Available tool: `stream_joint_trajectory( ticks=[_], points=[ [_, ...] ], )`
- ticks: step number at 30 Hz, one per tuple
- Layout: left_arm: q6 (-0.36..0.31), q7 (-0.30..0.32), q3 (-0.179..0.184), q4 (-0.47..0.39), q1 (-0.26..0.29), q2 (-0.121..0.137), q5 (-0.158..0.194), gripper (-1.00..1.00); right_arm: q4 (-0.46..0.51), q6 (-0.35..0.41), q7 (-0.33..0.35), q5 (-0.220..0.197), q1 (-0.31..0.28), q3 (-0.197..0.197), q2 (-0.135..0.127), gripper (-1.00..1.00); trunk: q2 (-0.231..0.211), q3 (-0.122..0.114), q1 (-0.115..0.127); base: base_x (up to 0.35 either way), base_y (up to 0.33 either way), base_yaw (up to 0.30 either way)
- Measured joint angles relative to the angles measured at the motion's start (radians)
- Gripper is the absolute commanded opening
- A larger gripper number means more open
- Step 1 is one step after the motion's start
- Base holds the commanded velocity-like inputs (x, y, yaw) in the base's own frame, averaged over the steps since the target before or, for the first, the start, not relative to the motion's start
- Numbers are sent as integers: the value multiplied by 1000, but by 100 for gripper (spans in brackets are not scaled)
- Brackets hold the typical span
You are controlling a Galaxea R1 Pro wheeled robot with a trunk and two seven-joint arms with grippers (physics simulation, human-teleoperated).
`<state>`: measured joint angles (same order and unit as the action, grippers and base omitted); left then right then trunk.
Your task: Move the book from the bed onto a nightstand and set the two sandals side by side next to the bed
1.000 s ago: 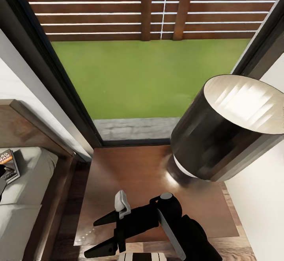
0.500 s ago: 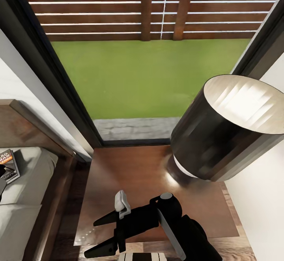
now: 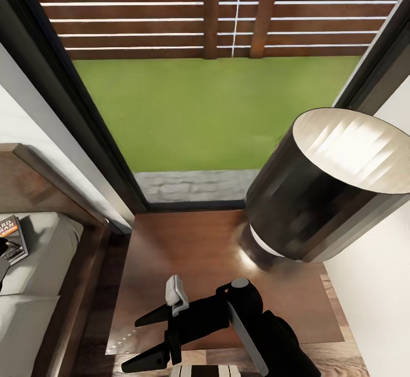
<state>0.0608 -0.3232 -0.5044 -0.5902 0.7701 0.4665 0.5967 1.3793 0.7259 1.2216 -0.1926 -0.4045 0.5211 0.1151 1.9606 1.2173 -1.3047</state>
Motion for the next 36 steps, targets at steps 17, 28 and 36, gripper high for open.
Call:
stream_joint_trajectory(
  ticks=[17,28,36],
  points=[
    [0,-1,-1,0,-1,0,-2,100,0,0,0,0,0,0,0,100,0,0,0,0,-15,0],
    [1,-1,-1,0,0,0,-1,100,0,0,0,0,0,0,0,100,0,0,0,0,-5,0],
    [1,-1,0,1,0,0,-2,100,0,0,0,0,0,0,0,100,0,0,0,0,-86,0]
  ],
)
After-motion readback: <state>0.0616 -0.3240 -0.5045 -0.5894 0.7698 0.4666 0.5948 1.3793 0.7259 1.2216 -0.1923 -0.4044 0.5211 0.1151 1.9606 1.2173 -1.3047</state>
